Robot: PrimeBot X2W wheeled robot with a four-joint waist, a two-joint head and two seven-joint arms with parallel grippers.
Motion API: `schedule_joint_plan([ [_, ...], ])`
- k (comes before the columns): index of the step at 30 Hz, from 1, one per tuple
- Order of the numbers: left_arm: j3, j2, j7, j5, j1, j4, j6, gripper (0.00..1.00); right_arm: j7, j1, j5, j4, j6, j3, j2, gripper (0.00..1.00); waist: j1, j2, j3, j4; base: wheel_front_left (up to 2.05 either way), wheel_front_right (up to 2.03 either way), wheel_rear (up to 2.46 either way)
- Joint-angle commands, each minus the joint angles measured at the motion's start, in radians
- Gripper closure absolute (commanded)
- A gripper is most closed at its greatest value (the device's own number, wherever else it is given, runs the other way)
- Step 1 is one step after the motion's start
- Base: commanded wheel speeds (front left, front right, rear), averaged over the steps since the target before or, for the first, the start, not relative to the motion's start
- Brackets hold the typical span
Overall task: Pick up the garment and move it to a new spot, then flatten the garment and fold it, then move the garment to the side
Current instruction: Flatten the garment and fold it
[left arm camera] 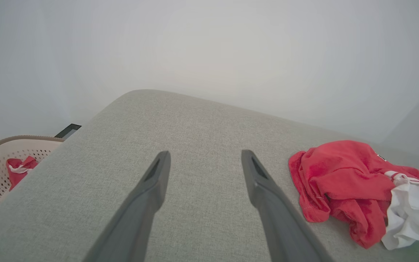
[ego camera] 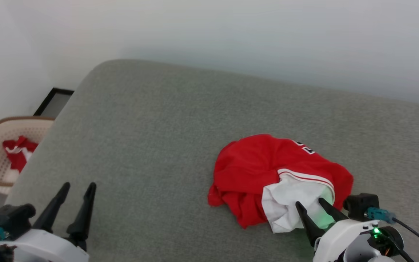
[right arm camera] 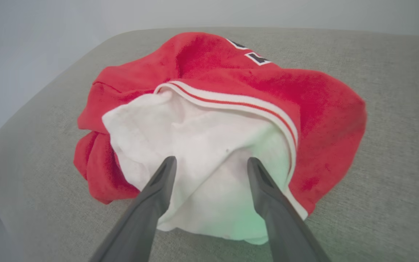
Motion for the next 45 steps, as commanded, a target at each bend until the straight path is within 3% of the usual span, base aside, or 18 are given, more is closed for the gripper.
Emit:
schedule_joint_plan([
  [1, -0.007, -0.012, 0.001, 0.009, -0.017, 0.005, -0.008, 0.0, 0.013, -0.016, -0.004, 0.008, -0.001, -0.001, 0.001, 0.0, 0.0, 0.0, 0.034, 0.035, 0.0, 0.0, 0.0],
  [3, -0.015, -0.018, 0.001, 0.012, -0.027, 0.014, -0.011, 0.0, 0.037, -0.026, -0.013, 0.027, -0.001, -0.002, 0.003, 0.0, 0.0, 0.0, 0.044, 0.045, 0.0, 0.0, 0.0],
  [4, -0.018, -0.021, 0.001, 0.013, -0.035, 0.018, -0.014, 0.0, 0.048, -0.032, -0.013, 0.036, -0.001, -0.001, 0.005, 0.06, 0.0, 0.0, 0.048, 0.049, 0.0, 0.0, 0.0],
  [6, -0.024, -0.029, 0.0, 0.016, -0.047, 0.027, -0.017, 0.0, 0.061, -0.044, -0.025, 0.05, -0.001, 0.001, 0.007, 1.0, 0.0, 0.0, 0.054, 0.057, 0.0, 0.0, 0.0],
  [19, -0.023, -0.031, -0.005, 0.008, -0.067, 0.061, -0.025, 0.0, 0.169, -0.031, -0.008, 0.013, -0.001, 0.006, -0.028, 1.0, 0.0, 0.0, 0.062, 0.029, 0.0, 0.0, 0.0],
  [24, -0.019, -0.023, -0.002, 0.006, -0.066, 0.059, -0.022, 0.0, 0.259, 0.0, 0.004, -0.071, -0.001, -0.012, -0.085, 1.0, 0.0, 0.0, 0.062, -0.003, 0.0, 0.0, 0.0],
  [33, -0.016, -0.015, 0.001, 0.002, -0.074, 0.051, -0.022, 0.0, 0.374, 0.023, -0.015, -0.189, -0.002, -0.133, -0.229, 1.0, 0.0, 0.0, 0.069, -0.058, 0.0, 0.0, 0.0],
  [40, -0.028, -0.019, 0.005, 0.009, -0.092, 0.055, -0.031, 0.0, 0.42, -0.024, -0.027, -0.169, -0.001, -0.193, -0.332, 1.0, 0.0, 0.0, 0.08, -0.071, 0.0, 0.0, 0.0],
  [45, -0.032, -0.018, 0.006, 0.004, -0.101, 0.067, -0.042, 0.0, 0.447, -0.04, -0.016, -0.108, -0.001, -0.205, -0.371, 1.0, 0.0, 0.0, 0.083, -0.069, 0.0, 0.0, 0.0],
])
